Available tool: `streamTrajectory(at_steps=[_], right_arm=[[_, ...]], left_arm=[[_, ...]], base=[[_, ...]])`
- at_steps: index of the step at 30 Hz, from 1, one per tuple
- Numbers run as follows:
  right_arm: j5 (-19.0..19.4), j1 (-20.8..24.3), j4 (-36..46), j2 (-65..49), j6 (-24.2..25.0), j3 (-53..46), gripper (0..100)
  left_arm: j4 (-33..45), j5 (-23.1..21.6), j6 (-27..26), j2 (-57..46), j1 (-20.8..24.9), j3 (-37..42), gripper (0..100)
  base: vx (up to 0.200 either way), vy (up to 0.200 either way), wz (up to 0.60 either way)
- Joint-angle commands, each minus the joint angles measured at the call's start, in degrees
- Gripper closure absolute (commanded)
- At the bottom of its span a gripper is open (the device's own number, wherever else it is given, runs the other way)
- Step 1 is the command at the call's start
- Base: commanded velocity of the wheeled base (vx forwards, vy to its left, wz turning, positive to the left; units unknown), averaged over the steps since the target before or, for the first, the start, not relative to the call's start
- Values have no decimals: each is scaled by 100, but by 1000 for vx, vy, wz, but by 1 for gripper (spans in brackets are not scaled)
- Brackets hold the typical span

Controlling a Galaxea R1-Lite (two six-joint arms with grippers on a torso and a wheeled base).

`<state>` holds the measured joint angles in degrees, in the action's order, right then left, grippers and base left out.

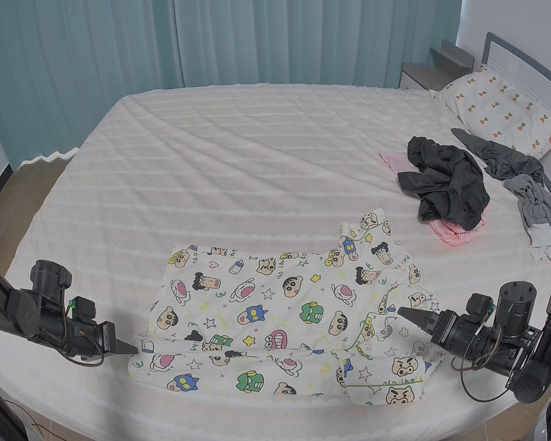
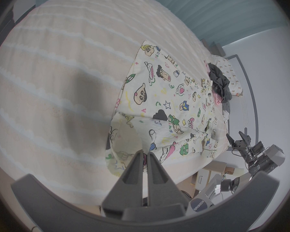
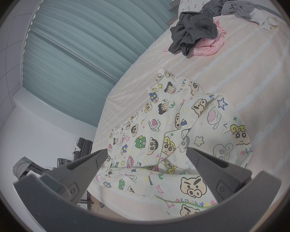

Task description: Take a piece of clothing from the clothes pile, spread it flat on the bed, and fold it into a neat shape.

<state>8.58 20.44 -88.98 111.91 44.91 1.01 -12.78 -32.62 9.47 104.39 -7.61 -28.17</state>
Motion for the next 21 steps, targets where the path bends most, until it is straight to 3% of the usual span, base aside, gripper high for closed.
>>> streamTrajectory(at_steps=[1, 7, 13, 21], right_arm=[[3, 3, -76, 24, 0, -40, 0], [3, 3, -76, 33, 0, -48, 0], [3, 3, -76, 103, -9, -40, 0], [3, 12, -76, 103, -9, -40, 0]], left_arm=[[1005, 45, 2, 214, 5, -892, 100], [1111, 54, 55, 767, 14, -1349, 100], [1119, 54, 582, 1242, 66, -1850, 100], [1128, 54, 688, 1593, 189, -2096, 100]], base=[[0, 0, 0], [0, 0, 0], [0, 0, 0], [0, 0, 0]])
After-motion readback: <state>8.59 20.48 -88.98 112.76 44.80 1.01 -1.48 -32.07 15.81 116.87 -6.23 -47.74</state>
